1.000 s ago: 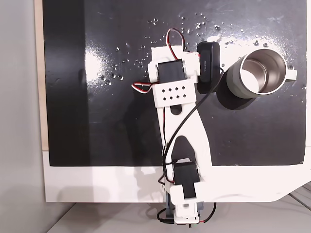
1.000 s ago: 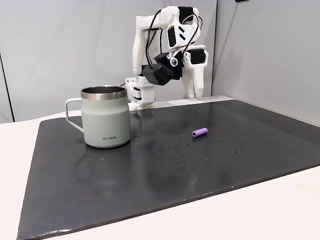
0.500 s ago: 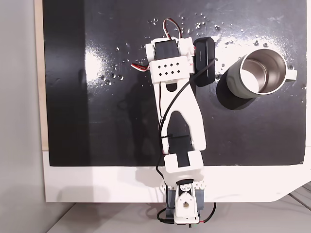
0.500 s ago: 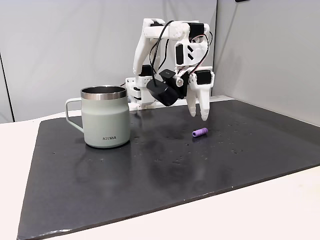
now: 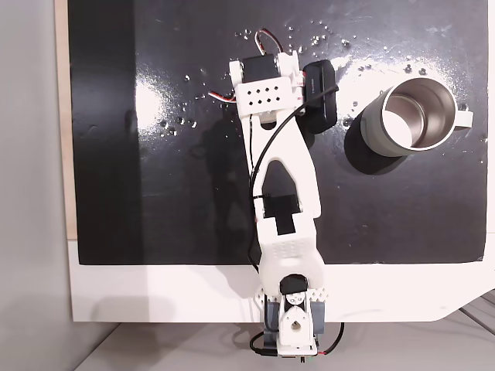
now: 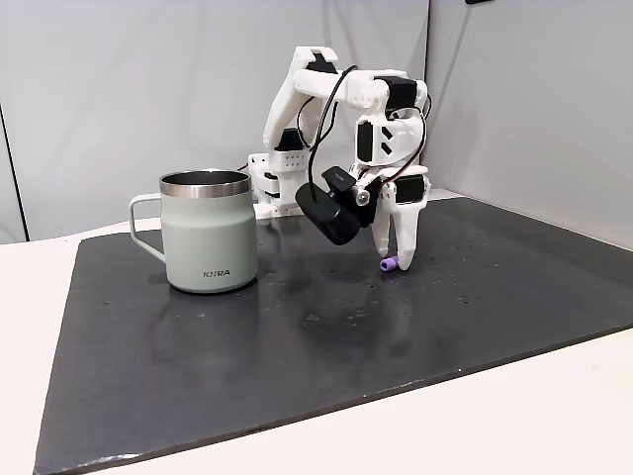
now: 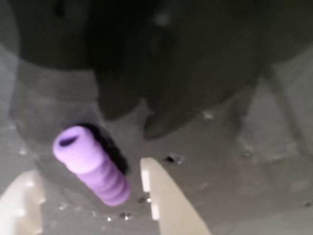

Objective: Grasp a pengrip and put it in the cup.

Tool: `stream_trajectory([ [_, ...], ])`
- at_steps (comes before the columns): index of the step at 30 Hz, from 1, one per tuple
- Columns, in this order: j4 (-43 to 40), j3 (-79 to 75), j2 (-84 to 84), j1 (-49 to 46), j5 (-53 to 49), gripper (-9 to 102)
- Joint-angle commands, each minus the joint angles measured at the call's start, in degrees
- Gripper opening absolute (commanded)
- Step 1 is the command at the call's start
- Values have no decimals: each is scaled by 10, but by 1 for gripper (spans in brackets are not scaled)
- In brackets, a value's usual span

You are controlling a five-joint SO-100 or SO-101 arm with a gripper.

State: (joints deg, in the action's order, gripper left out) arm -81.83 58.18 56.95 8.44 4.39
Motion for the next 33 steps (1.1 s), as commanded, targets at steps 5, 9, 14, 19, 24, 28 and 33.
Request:
stream_trajectory([
  [5,-4,-39,-7,11,-6,8],
  [9,-4,-40,-9,9,-7,2],
  [14,-13,-38,-5,8,-7,1],
  [19,-25,-40,42,8,-3,0],
  [24,-52,-60,120,8,7,0],
  [28,-98,-105,165,-3,9,0],
  [33,-140,-152,225,-30,-9,0],
])
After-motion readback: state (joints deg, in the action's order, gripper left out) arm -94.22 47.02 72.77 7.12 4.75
